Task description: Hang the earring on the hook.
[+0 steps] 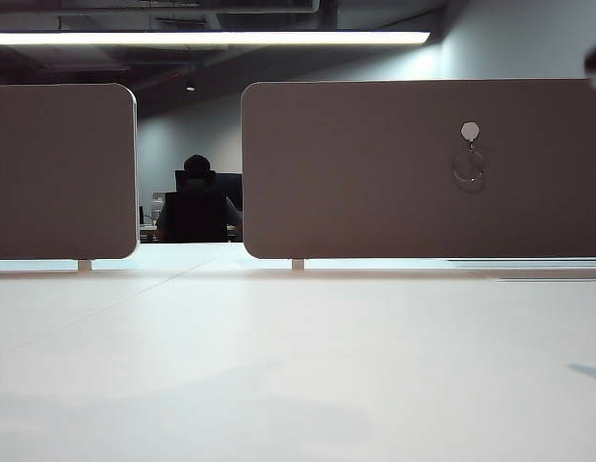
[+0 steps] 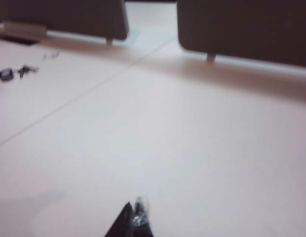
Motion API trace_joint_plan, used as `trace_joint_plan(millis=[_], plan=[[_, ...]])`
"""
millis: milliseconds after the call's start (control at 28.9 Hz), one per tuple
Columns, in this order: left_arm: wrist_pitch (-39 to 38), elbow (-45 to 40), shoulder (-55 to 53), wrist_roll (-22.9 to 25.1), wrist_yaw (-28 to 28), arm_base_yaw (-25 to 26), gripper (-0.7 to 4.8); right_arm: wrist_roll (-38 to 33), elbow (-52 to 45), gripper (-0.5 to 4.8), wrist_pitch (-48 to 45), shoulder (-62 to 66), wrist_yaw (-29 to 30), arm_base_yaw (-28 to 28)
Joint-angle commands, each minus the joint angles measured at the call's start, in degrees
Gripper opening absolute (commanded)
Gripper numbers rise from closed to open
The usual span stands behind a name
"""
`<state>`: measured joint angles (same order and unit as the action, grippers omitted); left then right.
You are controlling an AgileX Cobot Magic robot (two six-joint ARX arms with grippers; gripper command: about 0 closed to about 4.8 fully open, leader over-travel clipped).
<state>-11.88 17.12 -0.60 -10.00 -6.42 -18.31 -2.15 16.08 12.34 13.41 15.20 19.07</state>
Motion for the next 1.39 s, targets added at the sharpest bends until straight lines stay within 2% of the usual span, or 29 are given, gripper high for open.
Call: trace_joint_plan(millis=[35,242,381,554,693,1177,1316,1385], plan=[[2.6,-3.76,0.02,-0.15,0.2,0.07,-0.06,-2.62,-4.28,-0.06,-3.65,-2.25,-0.11,0.42],[7.43,-12.37,0.07,-3.85,0.17,0.07,-0.06,-3.5,-8.83,-0.06,-3.63,-3.43,-0.26,0.42],[10.82,-16.76,0.07,-4.15,0.22,0.07,-0.06,-3.87,-10.56,-0.06,-3.72,-3.45,-0.37,0.42],[6.99,-16.7,0.0,-3.91,3.87,0.07,-0.06,-4.44,-14.12,-0.06,-8.07,-3.5,-4.07,0.44],[6.34,-16.68,0.0,-3.96,3.82,0.07,-0.06,-8.37,-15.91,-0.06,-10.82,-3.34,-7.63,0.44],[4.22,-16.68,0.09,-3.93,3.85,0.13,-0.04,-8.37,-15.91,-0.05,-10.69,-3.41,-7.5,0.42],[4.22,-16.66,0.28,-3.93,1.4,3.39,-0.04,-8.35,-15.91,-0.05,-10.51,-3.93,-7.87,0.31],[4.22,-16.68,0.28,-3.96,-0.31,6.69,-0.04,-8.37,-15.91,-0.05,-9.77,-6.27,-7.32,-0.15]])
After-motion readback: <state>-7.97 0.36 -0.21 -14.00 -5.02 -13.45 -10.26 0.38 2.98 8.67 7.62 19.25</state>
